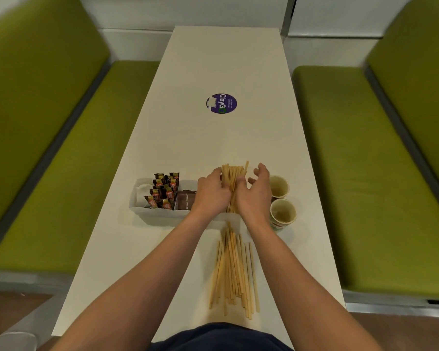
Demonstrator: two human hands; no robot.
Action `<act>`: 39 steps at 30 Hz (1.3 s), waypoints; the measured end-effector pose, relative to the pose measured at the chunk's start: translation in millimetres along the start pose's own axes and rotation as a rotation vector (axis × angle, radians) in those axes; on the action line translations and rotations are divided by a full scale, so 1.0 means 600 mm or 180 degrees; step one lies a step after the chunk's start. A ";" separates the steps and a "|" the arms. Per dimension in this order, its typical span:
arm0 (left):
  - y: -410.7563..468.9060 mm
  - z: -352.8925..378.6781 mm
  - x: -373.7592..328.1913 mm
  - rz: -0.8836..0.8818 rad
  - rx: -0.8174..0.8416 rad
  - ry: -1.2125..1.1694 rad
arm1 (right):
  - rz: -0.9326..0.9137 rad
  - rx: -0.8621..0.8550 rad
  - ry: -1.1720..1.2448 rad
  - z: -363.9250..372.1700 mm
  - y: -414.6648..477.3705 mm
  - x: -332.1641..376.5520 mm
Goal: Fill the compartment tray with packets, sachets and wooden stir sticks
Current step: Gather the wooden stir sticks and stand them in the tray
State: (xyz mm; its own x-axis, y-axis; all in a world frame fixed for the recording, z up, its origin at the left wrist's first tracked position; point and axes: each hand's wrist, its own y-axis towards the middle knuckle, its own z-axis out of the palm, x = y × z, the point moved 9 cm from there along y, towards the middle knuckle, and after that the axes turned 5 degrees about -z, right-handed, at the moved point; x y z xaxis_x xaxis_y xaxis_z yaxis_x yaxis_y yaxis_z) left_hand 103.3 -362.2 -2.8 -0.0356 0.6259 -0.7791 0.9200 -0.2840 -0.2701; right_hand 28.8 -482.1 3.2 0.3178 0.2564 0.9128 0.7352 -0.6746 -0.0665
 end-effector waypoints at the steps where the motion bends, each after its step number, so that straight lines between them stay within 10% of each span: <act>1: 0.000 0.001 -0.004 0.0042 0.0023 -0.0025 | 0.0061 0.0188 -0.0054 0.010 0.006 -0.001; 39: -0.008 -0.009 -0.028 0.0218 0.0410 0.0615 | -0.0888 0.1357 -0.0563 0.040 0.017 0.050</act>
State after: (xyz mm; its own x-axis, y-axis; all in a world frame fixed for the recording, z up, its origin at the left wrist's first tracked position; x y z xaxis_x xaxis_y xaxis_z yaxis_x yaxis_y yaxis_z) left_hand 101.4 -367.3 14.7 0.1119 0.7258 -0.6787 0.8598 -0.4132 -0.3001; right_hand 60.3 -464.8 20.0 0.1446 0.5230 0.8399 0.9723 -0.2328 -0.0225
